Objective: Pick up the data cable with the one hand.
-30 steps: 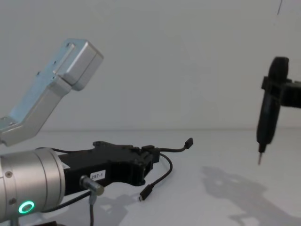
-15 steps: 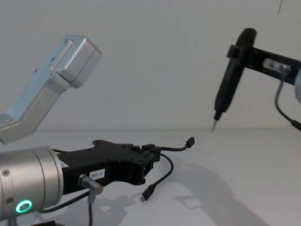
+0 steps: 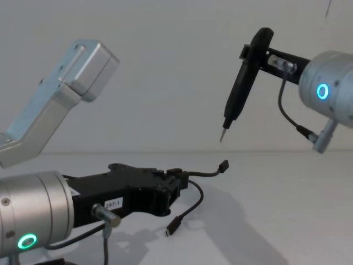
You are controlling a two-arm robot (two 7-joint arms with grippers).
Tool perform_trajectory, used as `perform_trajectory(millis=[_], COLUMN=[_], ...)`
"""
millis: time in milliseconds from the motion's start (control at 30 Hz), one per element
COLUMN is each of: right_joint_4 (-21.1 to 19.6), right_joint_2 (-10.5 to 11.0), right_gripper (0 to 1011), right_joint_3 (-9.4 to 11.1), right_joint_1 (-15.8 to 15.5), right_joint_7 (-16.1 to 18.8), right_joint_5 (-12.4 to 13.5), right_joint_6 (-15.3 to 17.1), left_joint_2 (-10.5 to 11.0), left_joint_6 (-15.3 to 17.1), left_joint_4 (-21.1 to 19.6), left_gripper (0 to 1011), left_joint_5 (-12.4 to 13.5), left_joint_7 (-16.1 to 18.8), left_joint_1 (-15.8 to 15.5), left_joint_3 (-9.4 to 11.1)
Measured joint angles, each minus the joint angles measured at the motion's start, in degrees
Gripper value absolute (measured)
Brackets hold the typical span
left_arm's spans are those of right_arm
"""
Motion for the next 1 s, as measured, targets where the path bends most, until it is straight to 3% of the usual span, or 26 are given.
perform_trajectory(millis=[400, 1000], right_joint_4=[3.1, 3.6], right_joint_2=[-1.0, 0.1], right_gripper=[279, 279], right_joint_3=[-0.1, 0.1], right_joint_1=[1.8, 1.0], right_joint_7=[-0.2, 1.5], right_joint_5=[-1.4, -2.9], right_joint_6=[-0.8, -0.2], left_joint_2=[0.0, 0.0], left_joint_6=[0.0, 0.0], left_joint_4=[-0.1, -0.1], left_gripper=[40, 40], left_joint_5=[0.0, 0.0], left_joint_7=[0.0, 0.0], left_joint_1=[0.1, 0.1], left_joint_3=[0.0, 0.0])
